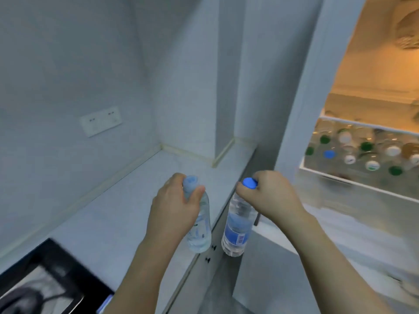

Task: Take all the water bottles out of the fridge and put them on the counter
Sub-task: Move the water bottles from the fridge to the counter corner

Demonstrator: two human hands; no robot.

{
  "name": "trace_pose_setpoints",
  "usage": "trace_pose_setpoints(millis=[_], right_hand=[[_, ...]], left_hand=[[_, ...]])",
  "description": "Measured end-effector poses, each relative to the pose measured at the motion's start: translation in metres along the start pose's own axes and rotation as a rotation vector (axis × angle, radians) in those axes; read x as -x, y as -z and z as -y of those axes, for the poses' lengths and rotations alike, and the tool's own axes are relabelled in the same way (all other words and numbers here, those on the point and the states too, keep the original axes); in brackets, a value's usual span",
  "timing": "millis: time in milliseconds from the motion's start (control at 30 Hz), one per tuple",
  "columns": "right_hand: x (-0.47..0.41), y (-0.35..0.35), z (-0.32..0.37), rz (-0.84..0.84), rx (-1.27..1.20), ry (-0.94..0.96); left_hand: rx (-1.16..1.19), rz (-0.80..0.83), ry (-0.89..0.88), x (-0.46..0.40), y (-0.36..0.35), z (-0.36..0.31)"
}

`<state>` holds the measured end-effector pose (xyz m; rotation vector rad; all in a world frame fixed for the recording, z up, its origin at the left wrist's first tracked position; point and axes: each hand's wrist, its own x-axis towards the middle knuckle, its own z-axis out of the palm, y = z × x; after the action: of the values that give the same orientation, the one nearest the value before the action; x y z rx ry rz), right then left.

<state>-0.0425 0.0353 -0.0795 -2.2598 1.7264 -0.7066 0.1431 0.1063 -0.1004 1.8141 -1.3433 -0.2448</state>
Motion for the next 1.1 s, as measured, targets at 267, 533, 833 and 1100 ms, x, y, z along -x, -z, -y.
trace_pose_setpoints(millis=[267,533,833,1100], right_hand=[[-0.006,-0.106,0.055,0.332,-0.205,0.190],[0.018,-0.165,0.115,0.597,-0.305,0.457],[0.089,-0.181,0.197,0.764,-0.279,0.735],[0.196,-0.183,0.277,0.804,-0.257,0.856]], left_hand=[[-0.095,-0.114,0.294,0.041,0.031,0.079],[-0.172,-0.288,0.540,0.105,0.068,0.117],[-0.252,-0.485,0.749,0.203,0.141,0.135],[-0.288,-0.574,0.796,0.308,0.223,0.151]])
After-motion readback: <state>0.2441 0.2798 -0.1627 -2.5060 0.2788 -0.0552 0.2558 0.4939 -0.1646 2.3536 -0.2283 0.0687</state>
